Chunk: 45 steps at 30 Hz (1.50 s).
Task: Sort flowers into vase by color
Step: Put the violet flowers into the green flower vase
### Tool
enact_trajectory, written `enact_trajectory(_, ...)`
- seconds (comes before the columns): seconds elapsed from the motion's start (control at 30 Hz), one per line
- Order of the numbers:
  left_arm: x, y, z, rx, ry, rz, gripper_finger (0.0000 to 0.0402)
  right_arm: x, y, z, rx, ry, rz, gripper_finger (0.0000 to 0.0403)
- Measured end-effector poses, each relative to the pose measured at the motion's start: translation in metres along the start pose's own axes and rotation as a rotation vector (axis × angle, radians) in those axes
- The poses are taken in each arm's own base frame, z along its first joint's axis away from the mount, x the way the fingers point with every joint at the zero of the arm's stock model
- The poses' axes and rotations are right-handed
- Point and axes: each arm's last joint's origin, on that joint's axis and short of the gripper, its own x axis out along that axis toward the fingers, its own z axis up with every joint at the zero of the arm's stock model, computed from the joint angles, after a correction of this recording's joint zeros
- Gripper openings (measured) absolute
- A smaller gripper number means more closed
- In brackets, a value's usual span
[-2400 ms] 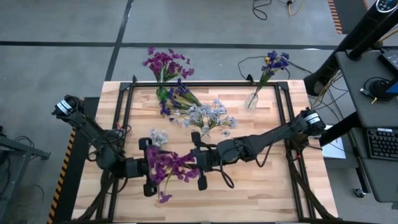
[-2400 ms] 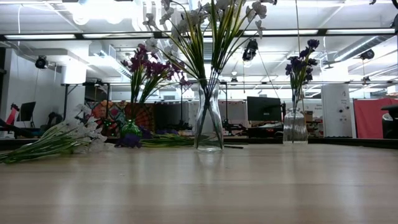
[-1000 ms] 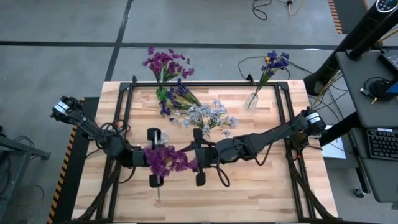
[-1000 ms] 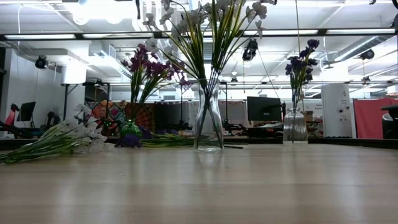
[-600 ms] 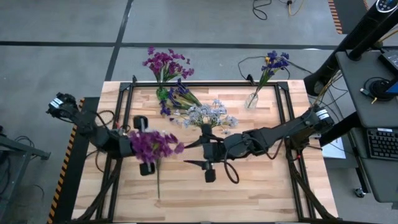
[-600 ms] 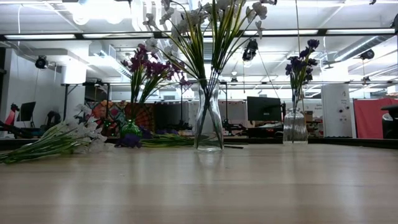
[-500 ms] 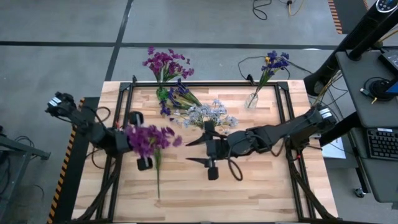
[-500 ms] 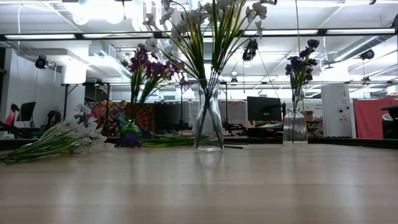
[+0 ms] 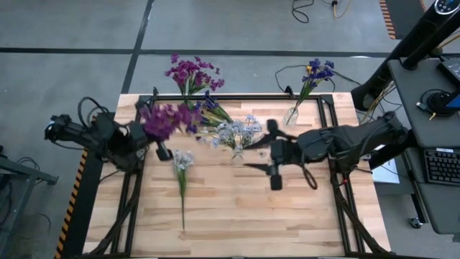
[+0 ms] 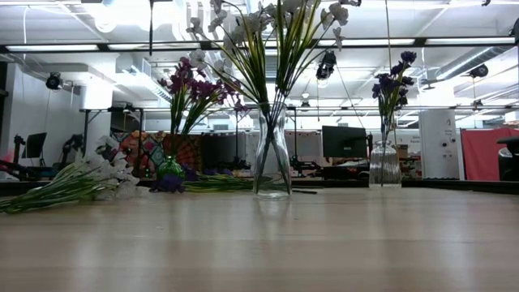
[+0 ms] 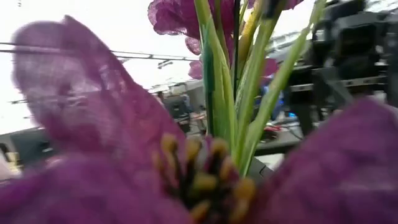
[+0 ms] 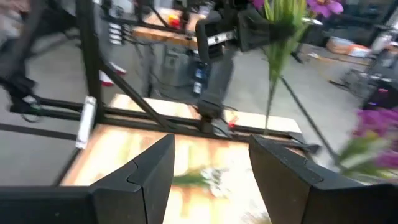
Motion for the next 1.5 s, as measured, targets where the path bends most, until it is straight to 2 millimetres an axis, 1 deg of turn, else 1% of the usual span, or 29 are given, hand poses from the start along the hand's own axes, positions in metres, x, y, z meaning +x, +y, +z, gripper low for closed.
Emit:
enact_trajectory(0.1, 0.001, 0.018, -0.004, 0.003, -0.001, 0.024, 0.0005, -0.014, -0.010, 0.001, -0.015, 0.018, -0.042, 0.0199)
enact_trajectory(0.2, 0.002, 0.036, -0.010, 0.009, 0.014, 0.038, 0.0005, -0.020, -0.022, 0.000, -0.014, 0.043, -0.059, 0.0199)
enact_trajectory(0.3, 0.002, 0.052, -0.019, 0.033, 0.075, 0.079, 0.0005, -0.019, -0.034, -0.007, -0.029, 0.095, -0.096, 0.0199)
enact_trajectory(0.4, 0.005, 0.065, -0.028, 0.016, 0.100, 0.039, 0.0005, -0.015, -0.048, -0.014, -0.035, 0.142, -0.110, 0.0199)
enact_trajectory(0.5, 0.013, 0.079, -0.037, -0.018, 0.104, -0.008, 0.0005, -0.010, -0.064, -0.020, -0.024, 0.156, -0.078, 0.0199)
enact_trajectory(0.57, 0.019, 0.089, -0.045, -0.019, 0.128, -0.003, 0.0005, -0.007, -0.075, -0.023, -0.023, 0.160, -0.072, 0.0199)
enact_trajectory(0.67, 0.029, 0.104, -0.057, -0.026, 0.148, 0.002, 0.0005, -0.006, -0.091, -0.028, -0.020, 0.178, -0.121, 0.0199)
enact_trajectory(0.73, 0.035, 0.114, -0.066, -0.031, 0.130, -0.024, 0.0005, -0.006, -0.101, -0.030, -0.019, 0.188, -0.153, 0.0199)
enact_trajectory(0.83, 0.041, 0.130, -0.077, -0.035, 0.107, -0.033, 0.0005, -0.006, -0.111, -0.033, -0.018, 0.199, -0.187, 0.0199)
enact_trajectory(0.97, 0.043, 0.147, -0.095, -0.035, 0.100, -0.022, 0.0005, -0.005, -0.119, -0.038, -0.010, 0.216, -0.209, 0.0199)
enact_trajectory(1.1, 0.041, 0.153, -0.115, -0.066, 0.063, -0.045, 0.0005, -0.001, -0.119, -0.047, 0.010, 0.227, -0.144, 0.0199)
enact_trajectory(1.2, 0.035, 0.151, -0.128, -0.080, 0.027, -0.045, 0.0005, 0.002, -0.116, -0.056, 0.019, 0.238, -0.075, 0.0199)
enact_trajectory(1.27, 0.030, 0.148, -0.137, -0.082, 0.009, -0.045, 0.0005, 0.003, -0.115, -0.061, 0.035, 0.251, -0.061, 0.0199)
enact_trajectory(1.4, 0.017, 0.140, -0.143, -0.082, -0.046, -0.044, 0.0005, 0.000, -0.113, -0.068, 0.046, 0.262, -0.063, 0.0199)
enact_trajectory(1.5, 0.011, 0.136, -0.152, -0.069, -0.047, -0.029, 0.0005, -0.006, -0.113, -0.070, 0.041, 0.256, -0.066, 0.0199)
